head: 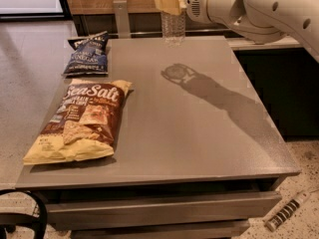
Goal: Move water bottle near blue chip bag
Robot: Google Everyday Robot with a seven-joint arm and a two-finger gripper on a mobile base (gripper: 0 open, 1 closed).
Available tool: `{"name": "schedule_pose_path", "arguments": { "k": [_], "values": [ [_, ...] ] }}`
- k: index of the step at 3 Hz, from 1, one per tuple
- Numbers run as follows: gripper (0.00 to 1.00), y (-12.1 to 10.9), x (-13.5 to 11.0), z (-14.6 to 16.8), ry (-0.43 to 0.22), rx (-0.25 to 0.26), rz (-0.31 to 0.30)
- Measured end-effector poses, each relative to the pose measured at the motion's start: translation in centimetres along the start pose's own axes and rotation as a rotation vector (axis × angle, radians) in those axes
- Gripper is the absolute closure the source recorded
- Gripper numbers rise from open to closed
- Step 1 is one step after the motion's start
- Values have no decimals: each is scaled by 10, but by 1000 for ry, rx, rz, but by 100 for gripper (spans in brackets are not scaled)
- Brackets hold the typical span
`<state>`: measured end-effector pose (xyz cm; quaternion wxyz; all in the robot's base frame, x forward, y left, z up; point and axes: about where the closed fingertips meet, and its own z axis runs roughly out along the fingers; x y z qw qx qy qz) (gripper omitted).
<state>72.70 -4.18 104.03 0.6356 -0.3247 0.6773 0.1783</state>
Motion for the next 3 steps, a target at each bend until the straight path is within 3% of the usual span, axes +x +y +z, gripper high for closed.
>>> {"name": "schedule_pose_path", "arguments": {
  "k": [2,3],
  "values": [
    [100,37,16,64,-42,-124,16],
    [100,51,25,83,-125,-186,21]
  ]
}}
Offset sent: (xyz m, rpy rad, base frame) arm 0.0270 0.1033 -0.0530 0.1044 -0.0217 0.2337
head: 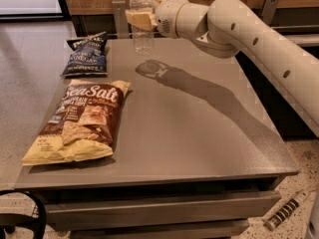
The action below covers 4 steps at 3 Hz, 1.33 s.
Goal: Move water bottle near blue chip bag
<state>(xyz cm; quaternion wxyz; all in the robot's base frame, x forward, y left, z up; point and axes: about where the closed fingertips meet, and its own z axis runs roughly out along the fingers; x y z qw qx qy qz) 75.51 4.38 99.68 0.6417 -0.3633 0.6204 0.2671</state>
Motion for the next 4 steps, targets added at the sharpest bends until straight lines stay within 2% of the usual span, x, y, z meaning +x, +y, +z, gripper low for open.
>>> {"name": "schedule_pose_path", "arguments": {
  "k": [1,2,3,4],
  "values": [
    [100,17,-2,14,-28,-36,-33],
    [100,16,-2,13,-26,-33,-32],
    [100,16,1,28,-13,-62,-36],
    [100,14,16,59,-17,-102,-28]
  ]
}}
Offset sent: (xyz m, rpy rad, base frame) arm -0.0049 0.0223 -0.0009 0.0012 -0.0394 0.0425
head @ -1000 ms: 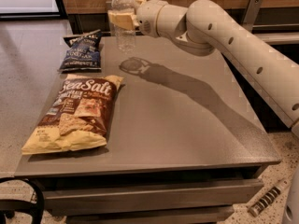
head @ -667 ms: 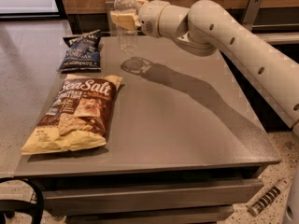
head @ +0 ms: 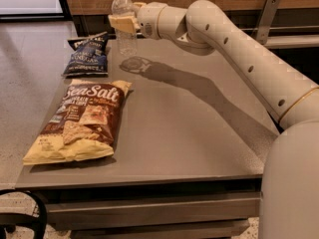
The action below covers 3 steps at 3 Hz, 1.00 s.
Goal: Move water bottle near blue chip bag
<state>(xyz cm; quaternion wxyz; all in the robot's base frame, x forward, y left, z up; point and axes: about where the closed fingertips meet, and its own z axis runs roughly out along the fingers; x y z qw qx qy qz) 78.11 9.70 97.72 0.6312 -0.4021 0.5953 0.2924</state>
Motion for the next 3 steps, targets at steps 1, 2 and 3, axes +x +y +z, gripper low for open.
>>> {"name": "schedule_pose_path", "arguments": {
  "k": [1,2,3],
  "values": [
    [100,-4,12,12,-5,-14,9],
    [100,-7,26,12,28,-2,19],
    [100,-4,42,18,67,-19,36]
  ]
}}
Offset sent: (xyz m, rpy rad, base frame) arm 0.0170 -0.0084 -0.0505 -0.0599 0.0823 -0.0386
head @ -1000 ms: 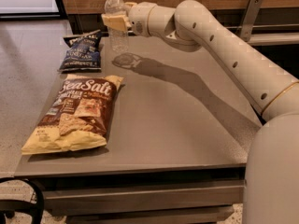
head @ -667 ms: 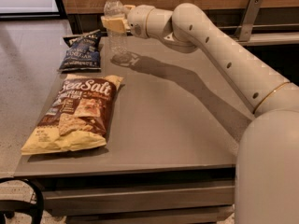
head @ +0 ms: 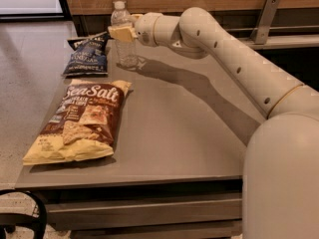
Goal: Move water bottle near blue chip bag
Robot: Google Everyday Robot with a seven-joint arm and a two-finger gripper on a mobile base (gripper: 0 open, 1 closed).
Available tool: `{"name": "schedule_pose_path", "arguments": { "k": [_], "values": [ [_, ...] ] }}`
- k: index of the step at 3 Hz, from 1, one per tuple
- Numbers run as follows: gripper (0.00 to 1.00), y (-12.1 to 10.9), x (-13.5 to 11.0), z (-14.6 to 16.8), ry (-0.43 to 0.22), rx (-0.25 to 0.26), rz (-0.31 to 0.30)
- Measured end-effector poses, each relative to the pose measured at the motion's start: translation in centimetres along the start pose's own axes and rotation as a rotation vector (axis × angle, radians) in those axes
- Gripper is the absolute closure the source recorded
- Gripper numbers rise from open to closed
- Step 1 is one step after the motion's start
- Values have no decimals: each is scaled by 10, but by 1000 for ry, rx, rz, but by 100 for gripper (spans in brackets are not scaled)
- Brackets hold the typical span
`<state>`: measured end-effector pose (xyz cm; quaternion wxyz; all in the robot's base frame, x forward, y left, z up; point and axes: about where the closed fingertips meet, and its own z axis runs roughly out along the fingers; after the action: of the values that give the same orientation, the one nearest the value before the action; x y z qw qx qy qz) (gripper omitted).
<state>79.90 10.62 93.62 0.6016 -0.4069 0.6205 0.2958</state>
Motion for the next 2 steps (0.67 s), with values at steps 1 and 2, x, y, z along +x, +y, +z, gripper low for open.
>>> {"name": "schedule_pose_path", "arguments": {
  "k": [1,2],
  "values": [
    [100,6,12,15,26,-41,19],
    [100,7,13,19,27,-51,25]
  ]
}}
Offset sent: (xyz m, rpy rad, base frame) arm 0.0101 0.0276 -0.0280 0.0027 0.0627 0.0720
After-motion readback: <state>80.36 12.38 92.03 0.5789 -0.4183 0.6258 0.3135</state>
